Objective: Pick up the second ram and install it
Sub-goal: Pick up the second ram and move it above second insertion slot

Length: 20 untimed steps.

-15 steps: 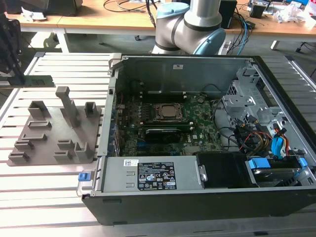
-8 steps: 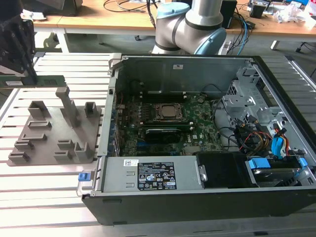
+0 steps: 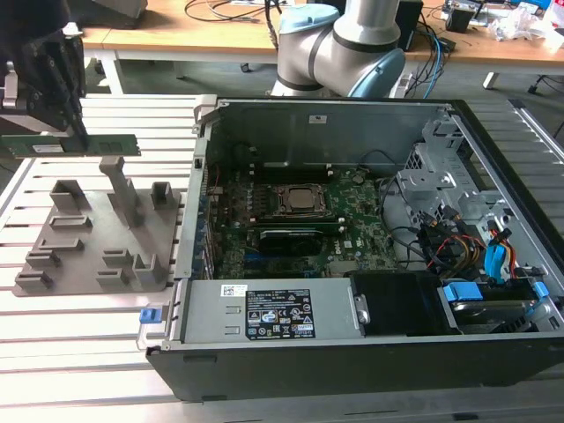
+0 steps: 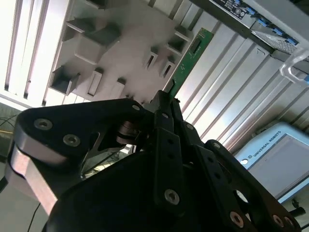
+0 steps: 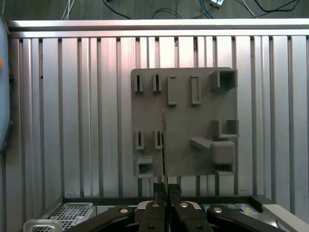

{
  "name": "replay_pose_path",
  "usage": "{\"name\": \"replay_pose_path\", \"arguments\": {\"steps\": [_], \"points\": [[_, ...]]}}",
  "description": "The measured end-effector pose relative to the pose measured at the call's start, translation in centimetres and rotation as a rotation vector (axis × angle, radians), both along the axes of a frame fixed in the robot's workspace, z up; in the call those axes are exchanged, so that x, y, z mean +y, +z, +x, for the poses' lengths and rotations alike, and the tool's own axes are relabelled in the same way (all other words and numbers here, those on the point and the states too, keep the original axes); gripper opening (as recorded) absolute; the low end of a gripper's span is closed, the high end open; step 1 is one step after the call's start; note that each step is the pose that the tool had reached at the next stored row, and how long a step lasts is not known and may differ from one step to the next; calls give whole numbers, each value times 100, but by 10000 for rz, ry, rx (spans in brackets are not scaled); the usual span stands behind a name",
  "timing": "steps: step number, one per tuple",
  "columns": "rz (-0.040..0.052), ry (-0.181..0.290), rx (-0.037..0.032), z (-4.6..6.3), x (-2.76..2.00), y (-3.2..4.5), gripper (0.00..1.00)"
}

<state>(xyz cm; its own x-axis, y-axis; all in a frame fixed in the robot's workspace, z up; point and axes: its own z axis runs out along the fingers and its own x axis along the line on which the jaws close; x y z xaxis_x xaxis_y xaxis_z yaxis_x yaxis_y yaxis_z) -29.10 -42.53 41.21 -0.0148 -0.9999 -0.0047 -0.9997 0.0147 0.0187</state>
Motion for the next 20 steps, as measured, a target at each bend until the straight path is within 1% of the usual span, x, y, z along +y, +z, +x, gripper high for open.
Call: {"name": "replay_pose_path", "arguments": {"steps": [3, 6, 8, 12, 15, 16, 19, 20], "points": [[1, -1, 0, 132, 0, -1, 14], [0, 0, 3, 227, 0, 0, 14], [0, -1, 2, 271, 0, -1, 14], [-4, 0, 9, 455, 0, 0, 14], [-6, 0, 17, 566, 0, 0, 14], [-6, -1, 26, 673, 0, 0, 14], [-6, -1, 32, 762, 0, 0, 14], [-5, 0, 35, 810, 0, -1, 14]]}}
